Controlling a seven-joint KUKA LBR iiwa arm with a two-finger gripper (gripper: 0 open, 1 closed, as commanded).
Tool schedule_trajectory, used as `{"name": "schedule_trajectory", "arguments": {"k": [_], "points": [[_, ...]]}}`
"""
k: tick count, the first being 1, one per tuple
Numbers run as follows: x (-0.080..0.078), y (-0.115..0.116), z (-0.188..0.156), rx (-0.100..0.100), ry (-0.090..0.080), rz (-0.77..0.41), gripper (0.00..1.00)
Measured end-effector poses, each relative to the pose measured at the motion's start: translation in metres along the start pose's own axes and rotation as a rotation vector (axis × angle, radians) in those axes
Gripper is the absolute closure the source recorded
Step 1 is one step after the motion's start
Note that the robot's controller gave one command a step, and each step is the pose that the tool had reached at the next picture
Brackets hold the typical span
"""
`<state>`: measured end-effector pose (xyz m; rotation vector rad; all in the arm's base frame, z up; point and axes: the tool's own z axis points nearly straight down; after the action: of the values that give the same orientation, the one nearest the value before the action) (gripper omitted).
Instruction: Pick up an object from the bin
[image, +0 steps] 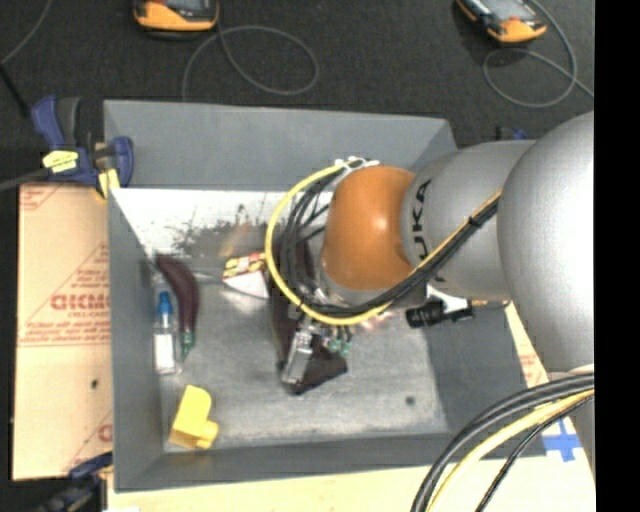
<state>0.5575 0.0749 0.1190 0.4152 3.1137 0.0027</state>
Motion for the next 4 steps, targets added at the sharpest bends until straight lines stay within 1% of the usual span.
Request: {"name": "schedule_trajectory", "arguments": {"k": [1, 2, 3, 4], "points": [[-0.021, -0.006, 0.022, -0.003, -0.006, 0.170, 0.00], [-0.027, -0.012, 0.034, -0.001, -0.004, -0.033, 0.00], [-0.040, -0.021, 0.045, -0.008, -0.011, 0.269, 1.00], [-0.040, -0.021, 0.045, -0.008, -0.011, 0.269, 1.00]]}}
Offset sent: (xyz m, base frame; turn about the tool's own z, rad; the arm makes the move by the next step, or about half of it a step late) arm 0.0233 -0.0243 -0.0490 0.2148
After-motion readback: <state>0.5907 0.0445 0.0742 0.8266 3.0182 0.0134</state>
